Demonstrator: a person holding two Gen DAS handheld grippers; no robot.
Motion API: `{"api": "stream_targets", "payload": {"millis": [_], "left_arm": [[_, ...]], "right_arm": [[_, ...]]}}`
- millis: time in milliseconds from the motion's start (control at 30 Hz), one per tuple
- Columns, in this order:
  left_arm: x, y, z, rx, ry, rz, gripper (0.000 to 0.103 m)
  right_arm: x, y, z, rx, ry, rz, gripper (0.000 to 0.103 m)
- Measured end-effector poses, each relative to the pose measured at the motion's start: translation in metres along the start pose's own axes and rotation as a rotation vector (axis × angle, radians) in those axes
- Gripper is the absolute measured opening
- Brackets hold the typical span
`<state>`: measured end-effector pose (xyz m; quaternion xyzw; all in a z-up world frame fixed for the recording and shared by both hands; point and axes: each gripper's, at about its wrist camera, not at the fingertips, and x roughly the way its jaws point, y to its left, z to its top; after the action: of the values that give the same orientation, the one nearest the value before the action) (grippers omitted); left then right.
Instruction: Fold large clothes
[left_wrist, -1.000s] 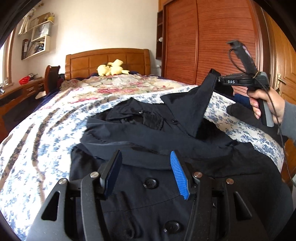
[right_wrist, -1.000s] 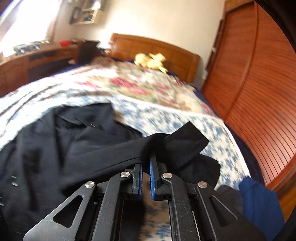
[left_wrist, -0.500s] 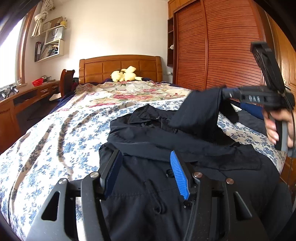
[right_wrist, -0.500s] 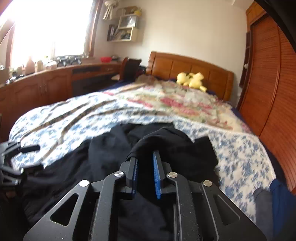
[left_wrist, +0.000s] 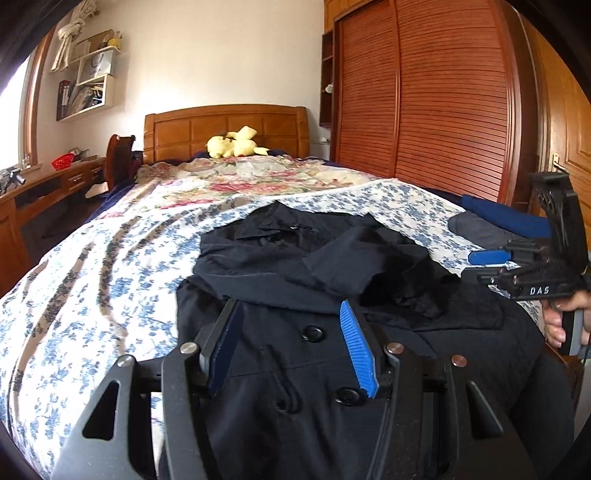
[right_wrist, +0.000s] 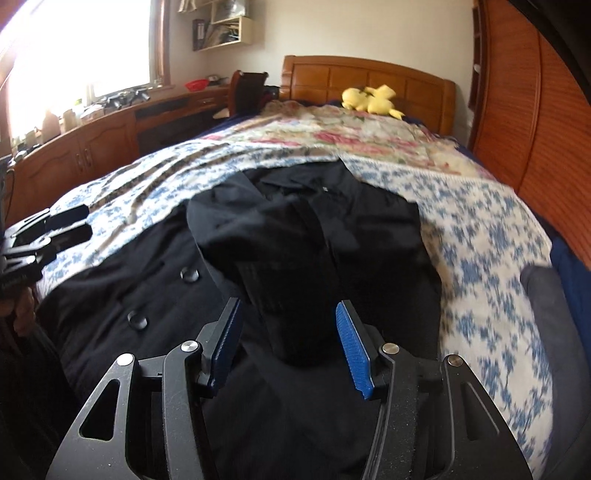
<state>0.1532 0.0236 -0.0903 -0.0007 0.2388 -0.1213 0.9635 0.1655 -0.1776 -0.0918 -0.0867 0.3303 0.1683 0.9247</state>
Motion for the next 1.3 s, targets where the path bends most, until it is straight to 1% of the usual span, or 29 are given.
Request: {"api": "stream_targets", "payload": {"millis": [300,400,433,500,600,733,800,900,933,1000,1067,1133,1200,1300], "left_arm": [[0.014,-0.032,-0.004,0.008,0.018,-0.071,0.054],[0.021,-0.040,-0.005,-0.002,0.044,-0.100,0.054],[0.024,-0.041,-0.002,-0.013,0.048,-0.112,0.054],[0.026,-0.045,0.002,-0.012,0.047,-0.111,0.054],[0.026,-0.054,0.014,0.024,0.041,-0.096,0.054],[0.029,-0.065,0.030,0.069,0.051,-0.098,0.054],[0.032,-0.074,0.041,0.098,0.052,-0.112,0.054],[0.041,-0.086,0.055,0.115,0.060,-0.148,0.053],[0.046,-0.091,0.060,0.112,0.077,-0.177,0.052],[0.054,-0.099,0.067,0.114,0.099,-0.199,0.048],[0.061,-0.107,0.072,0.132,0.109,-0.200,0.044],[0.073,-0.115,0.076,0.131,0.139,-0.215,0.039],[0.086,-0.123,0.079,0.127,0.170,-0.232,0.036],[0.108,-0.138,0.079,0.147,0.217,-0.232,0.035]], "right_arm": [[0.001,-0.022,-0.024,0.039,0.015,-0.034,0.053],[0.006,-0.026,-0.031,0.045,0.023,-0.040,0.053],[0.009,-0.027,-0.033,0.042,0.027,-0.045,0.053],[0.014,-0.030,-0.036,0.039,0.029,-0.046,0.053],[0.025,-0.037,-0.036,0.063,0.031,-0.041,0.053],[0.035,-0.046,-0.032,0.089,0.022,-0.044,0.053],[0.040,-0.051,-0.032,0.097,0.015,-0.054,0.053],[0.045,-0.059,-0.037,0.135,0.005,-0.022,0.053],[0.044,-0.062,-0.041,0.161,-0.010,-0.001,0.053],[0.043,-0.064,-0.047,0.182,-0.020,0.018,0.053],[0.039,-0.064,-0.049,0.180,-0.027,0.029,0.053],[0.036,-0.061,-0.048,0.162,-0.031,0.031,0.053],[0.035,-0.059,-0.050,0.155,-0.027,0.033,0.053],[0.033,-0.058,-0.054,0.144,-0.028,0.033,0.053]]}}
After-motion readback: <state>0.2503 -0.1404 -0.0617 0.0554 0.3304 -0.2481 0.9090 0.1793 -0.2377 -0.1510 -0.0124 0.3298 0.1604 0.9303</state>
